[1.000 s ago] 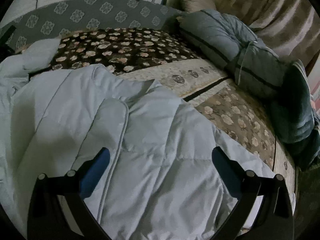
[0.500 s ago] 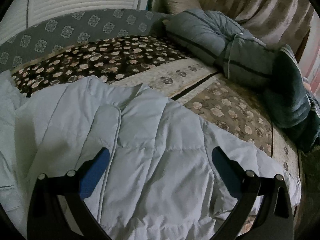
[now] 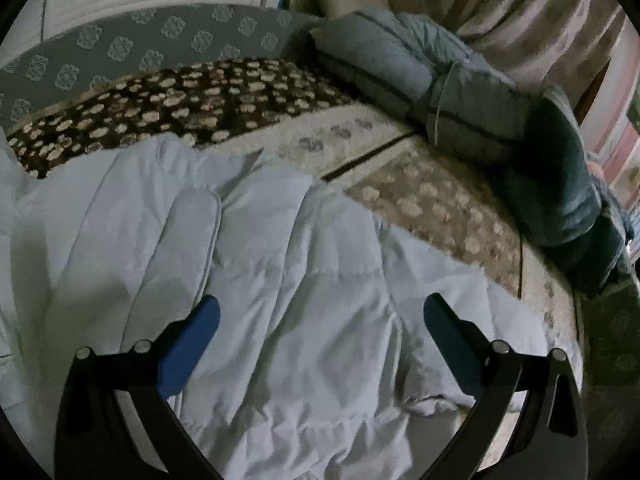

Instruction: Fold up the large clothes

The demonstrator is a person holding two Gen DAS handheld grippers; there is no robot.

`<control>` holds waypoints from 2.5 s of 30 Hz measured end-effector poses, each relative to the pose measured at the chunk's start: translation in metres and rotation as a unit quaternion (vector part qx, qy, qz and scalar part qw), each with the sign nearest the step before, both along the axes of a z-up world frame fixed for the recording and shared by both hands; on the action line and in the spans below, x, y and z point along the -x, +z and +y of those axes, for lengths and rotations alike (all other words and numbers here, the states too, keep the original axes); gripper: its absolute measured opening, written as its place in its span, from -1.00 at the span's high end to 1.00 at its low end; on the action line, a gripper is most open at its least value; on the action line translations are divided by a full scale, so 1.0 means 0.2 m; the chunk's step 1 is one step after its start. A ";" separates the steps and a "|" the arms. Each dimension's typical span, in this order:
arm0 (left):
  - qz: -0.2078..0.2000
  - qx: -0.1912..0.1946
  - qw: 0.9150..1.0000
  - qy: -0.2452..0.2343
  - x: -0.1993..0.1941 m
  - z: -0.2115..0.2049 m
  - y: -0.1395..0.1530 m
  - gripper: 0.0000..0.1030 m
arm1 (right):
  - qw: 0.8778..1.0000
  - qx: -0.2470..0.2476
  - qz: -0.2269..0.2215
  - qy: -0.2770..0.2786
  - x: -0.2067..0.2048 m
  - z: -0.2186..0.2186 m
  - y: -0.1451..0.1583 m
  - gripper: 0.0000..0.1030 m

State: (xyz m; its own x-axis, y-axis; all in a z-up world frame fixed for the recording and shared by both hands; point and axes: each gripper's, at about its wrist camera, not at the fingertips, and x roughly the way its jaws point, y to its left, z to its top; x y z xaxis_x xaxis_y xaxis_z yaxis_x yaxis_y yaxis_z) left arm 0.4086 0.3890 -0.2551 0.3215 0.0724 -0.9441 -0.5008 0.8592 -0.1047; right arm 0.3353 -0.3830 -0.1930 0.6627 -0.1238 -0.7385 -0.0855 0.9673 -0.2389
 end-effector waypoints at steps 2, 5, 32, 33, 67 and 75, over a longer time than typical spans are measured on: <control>-0.012 -0.024 0.999 -0.023 -0.02 -0.12 0.07 0.48 | 1.000 0.014 0.004 0.008 0.01 0.01 -0.04 -0.97; -0.032 -0.013 0.998 -0.050 -0.02 -0.24 0.18 0.64 | 0.999 0.034 0.001 0.018 0.03 0.02 -0.06 -0.97; -0.096 0.052 0.935 -0.337 -0.07 -2.05 0.46 0.61 | 0.998 -0.005 0.012 -0.069 0.06 -0.46 -0.11 -0.97; -0.097 0.052 0.933 -0.342 -0.06 -2.05 0.48 0.53 | 0.998 -0.003 0.010 -0.069 0.06 -0.46 -0.09 -0.97; -0.056 -0.126 0.974 -0.177 0.08 -1.23 0.28 -0.94 | 0.997 0.067 0.021 0.023 -0.21 0.27 0.15 -0.97; -0.061 -0.158 0.965 -0.199 0.08 -1.25 0.23 -0.94 | 0.996 0.072 0.041 0.021 -0.27 0.31 0.08 -0.97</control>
State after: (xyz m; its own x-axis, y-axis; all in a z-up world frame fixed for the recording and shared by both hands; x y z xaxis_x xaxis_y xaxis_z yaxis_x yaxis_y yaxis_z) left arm 0.3928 0.1399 -0.2089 0.4908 0.1980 -0.8485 -0.1252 0.9798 0.1563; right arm 0.3897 -0.3205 -0.1773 0.6079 -0.2065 -0.7667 -0.1497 0.9185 -0.3660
